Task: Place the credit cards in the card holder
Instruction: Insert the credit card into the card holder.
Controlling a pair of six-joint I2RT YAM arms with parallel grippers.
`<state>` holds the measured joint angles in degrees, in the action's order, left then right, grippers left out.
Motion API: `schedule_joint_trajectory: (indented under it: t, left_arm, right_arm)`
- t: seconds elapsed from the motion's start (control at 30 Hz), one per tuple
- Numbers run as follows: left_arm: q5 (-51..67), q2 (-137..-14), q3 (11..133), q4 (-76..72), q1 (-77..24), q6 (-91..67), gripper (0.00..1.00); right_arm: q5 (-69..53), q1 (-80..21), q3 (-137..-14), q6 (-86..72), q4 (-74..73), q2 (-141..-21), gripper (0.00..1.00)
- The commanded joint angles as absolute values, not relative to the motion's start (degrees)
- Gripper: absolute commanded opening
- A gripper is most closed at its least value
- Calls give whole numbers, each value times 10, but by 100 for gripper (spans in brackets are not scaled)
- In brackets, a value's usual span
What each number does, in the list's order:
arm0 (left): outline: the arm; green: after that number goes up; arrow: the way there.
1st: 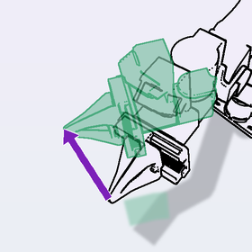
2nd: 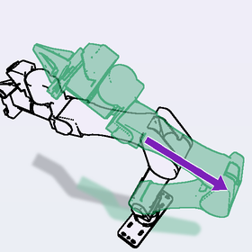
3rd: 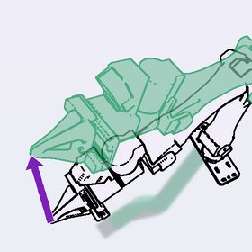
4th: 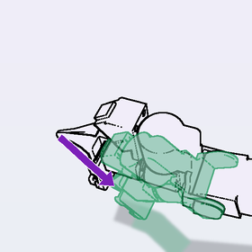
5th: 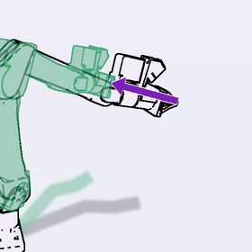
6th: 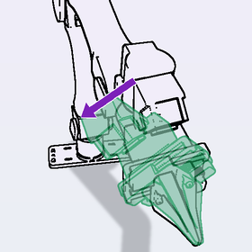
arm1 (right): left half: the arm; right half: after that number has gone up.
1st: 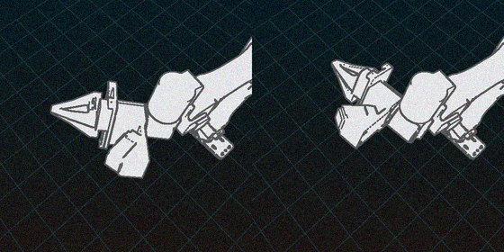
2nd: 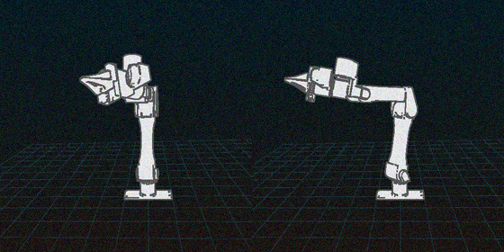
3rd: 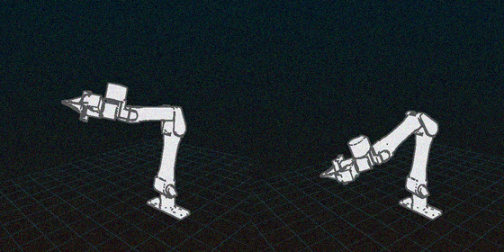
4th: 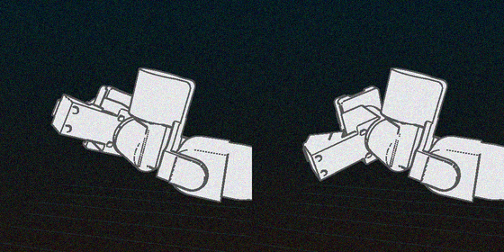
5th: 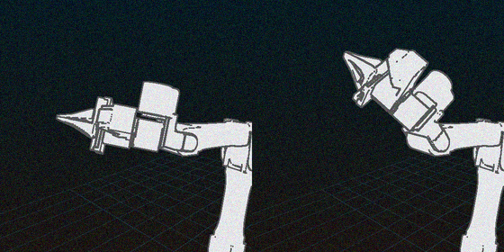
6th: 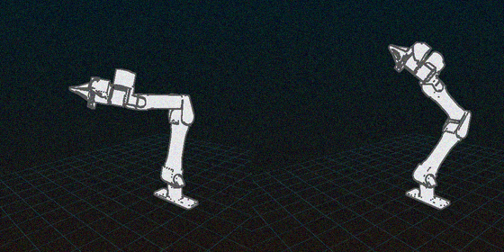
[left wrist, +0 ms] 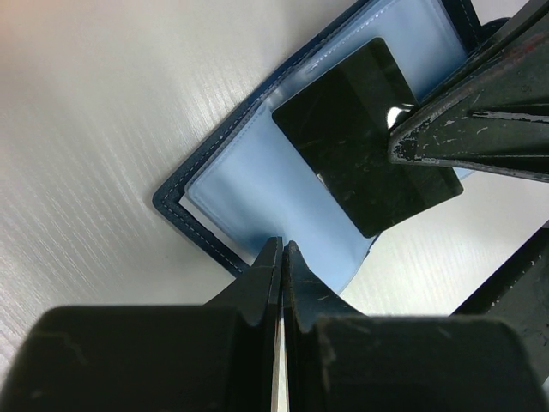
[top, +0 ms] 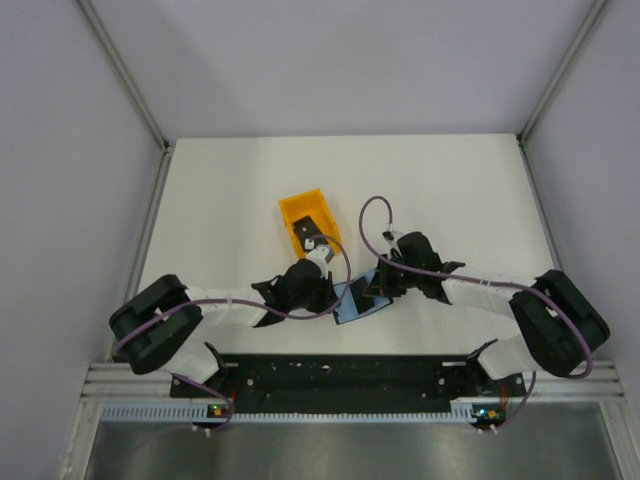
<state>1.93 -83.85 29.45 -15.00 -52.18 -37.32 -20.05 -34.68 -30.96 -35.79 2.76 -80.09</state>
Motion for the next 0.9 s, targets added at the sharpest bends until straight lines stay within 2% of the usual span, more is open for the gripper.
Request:
schedule_joint_trajectory:
  t: [0.0,0.53,0.87]
  left_arm:
    - [9,-831,289,-139,-523,-360,0]
    - [6,-828,284,-136,-523,-360,0]
    - [-27,-800,258,-108,-523,-368,0]
  right_arm:
    - [-208,-344,-321,-353,45,-831,0]
    - [-277,-344,-294,-371,112,-862,0]
    - [-226,-344,-301,-356,51,-786,0]
